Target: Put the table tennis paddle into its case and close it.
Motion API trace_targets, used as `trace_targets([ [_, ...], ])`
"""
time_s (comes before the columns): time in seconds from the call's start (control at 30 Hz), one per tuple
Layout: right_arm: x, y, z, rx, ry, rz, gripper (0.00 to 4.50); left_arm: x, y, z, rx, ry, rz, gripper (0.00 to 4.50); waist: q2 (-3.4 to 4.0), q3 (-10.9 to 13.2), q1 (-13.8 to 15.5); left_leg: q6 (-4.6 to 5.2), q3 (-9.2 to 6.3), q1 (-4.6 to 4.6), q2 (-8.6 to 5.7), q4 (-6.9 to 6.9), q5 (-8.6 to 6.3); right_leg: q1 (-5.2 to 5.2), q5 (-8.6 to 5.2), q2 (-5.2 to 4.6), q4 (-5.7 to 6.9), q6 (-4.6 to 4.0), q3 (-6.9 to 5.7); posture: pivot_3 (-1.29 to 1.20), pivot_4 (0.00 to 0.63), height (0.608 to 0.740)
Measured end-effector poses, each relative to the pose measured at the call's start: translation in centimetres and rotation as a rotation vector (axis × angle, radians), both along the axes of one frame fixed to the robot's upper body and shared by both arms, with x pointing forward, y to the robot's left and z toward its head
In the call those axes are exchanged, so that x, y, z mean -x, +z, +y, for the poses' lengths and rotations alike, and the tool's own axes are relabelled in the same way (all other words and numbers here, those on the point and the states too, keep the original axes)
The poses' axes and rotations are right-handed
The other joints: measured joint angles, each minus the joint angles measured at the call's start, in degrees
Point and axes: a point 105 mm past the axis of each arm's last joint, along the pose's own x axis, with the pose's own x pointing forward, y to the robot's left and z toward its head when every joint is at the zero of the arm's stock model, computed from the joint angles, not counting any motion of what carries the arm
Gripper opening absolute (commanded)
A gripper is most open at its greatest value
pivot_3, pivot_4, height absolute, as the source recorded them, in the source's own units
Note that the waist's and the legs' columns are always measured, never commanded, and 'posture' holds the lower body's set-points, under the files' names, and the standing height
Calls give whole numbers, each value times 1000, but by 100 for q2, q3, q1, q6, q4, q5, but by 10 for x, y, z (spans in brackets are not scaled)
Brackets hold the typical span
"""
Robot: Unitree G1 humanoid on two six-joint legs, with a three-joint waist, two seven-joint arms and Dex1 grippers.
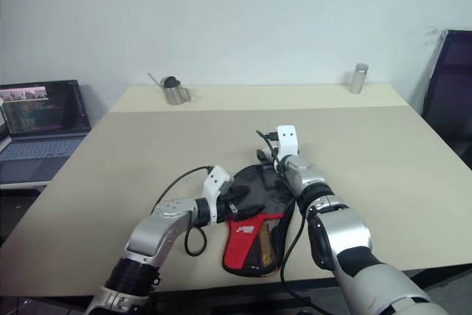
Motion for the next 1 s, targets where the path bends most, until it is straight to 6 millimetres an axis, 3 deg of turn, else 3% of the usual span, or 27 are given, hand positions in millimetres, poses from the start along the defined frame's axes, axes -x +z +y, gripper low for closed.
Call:
trace_targets([
  [0.2,0,-1,1,14,-6,1,4500,-9,5,-15,49,-66,49,4437,1,1,-7,0,0,0,0,0,0,0,0,1,2,0,-1,0,150,740],
  [0.4,1,-2,5,22,3,3,4500,-40,-3,-12,-131,38,-45,4437,8,-6,-35,0,1,7,-1,0,0,4,0,1,5,0,2,0,150,740],
  [0.57,1,-6,4,32,-24,14,4500,-47,-7,-12,-166,72,-70,4437,37,-28,-51,9,0,18,0,0,-5,11,0,1,13,0,2,0,150,740],
  [0.67,1,-11,0,49,-62,38,3868,-48,-8,-13,-166,74,-70,4500,38,-29,-56,11,0,21,0,1,-6,13,1,1,17,0,3,0,150,740],
  [0.83,1,-15,-6,75,-100,53,2026,-49,-11,-18,-150,77,-59,4500,52,-46,-57,15,-1,28,-2,2,-8,23,1,0,17,0,1,0,150,740],
  [1.0,1,-17,-8,104,-115,60,607,-53,-14,-21,-149,79,-49,4500,54,-62,-40,19,-2,49,-3,2,-10,42,1,1,18,1,-1,0,150,740],
])
